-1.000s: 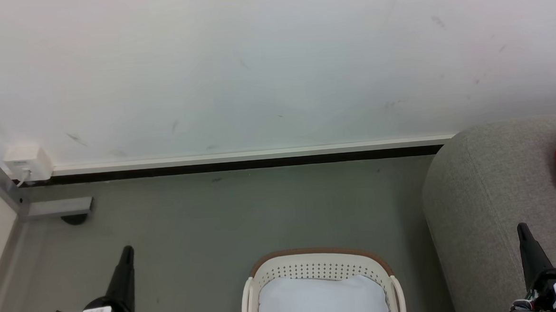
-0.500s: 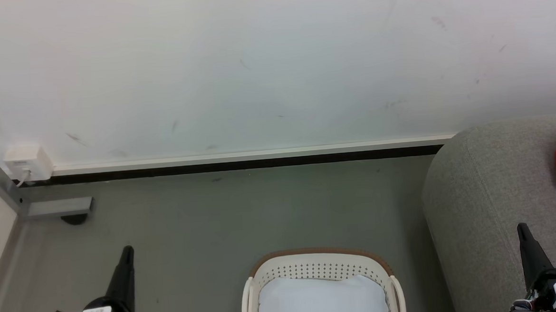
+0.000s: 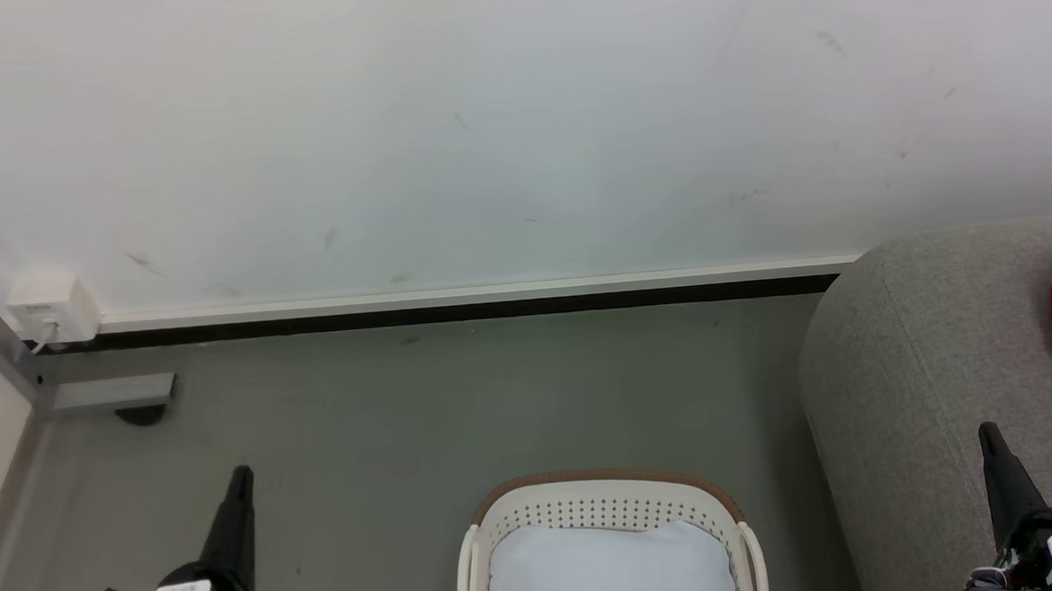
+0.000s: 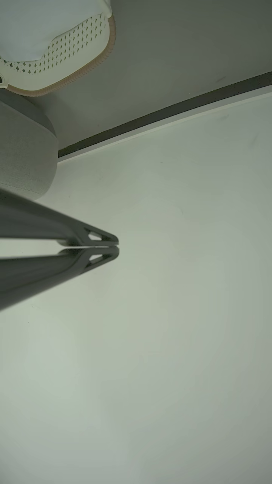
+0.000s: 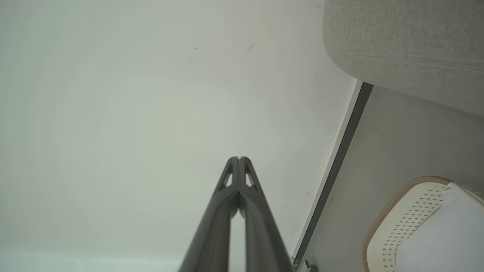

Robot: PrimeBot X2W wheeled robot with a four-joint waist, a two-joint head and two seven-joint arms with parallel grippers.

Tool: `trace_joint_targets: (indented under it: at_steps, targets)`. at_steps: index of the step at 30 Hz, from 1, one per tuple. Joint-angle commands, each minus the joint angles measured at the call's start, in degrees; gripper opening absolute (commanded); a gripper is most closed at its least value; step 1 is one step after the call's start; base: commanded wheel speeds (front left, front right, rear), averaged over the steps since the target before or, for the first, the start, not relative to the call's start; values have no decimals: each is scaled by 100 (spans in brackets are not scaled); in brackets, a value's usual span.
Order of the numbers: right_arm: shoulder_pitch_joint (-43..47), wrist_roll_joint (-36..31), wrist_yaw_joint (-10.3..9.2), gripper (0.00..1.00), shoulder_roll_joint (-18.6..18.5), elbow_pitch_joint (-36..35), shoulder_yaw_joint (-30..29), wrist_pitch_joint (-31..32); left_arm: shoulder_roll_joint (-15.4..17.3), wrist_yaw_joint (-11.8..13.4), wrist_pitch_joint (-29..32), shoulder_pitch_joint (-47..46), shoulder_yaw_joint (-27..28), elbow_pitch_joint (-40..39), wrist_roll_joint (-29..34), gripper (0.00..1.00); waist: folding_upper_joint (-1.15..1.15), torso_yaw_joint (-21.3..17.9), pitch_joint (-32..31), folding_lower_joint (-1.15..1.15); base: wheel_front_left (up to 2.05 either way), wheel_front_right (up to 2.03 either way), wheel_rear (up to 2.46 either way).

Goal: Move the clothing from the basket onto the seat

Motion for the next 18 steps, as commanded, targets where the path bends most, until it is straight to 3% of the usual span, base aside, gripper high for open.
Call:
trace_joint_targets:
  at_steps: [1,18]
  targets:
    - [-39,6,-12,0,-37,-35,-19,24,38,-26,27,-35,14,-16,-72,0,0,0,0,0,0,0,0]
    - [-39,6,-12,0,-37,-34,-18,24,38,-27,27,-34,14,-15,-72,0,0,0,0,0,0,0,0]
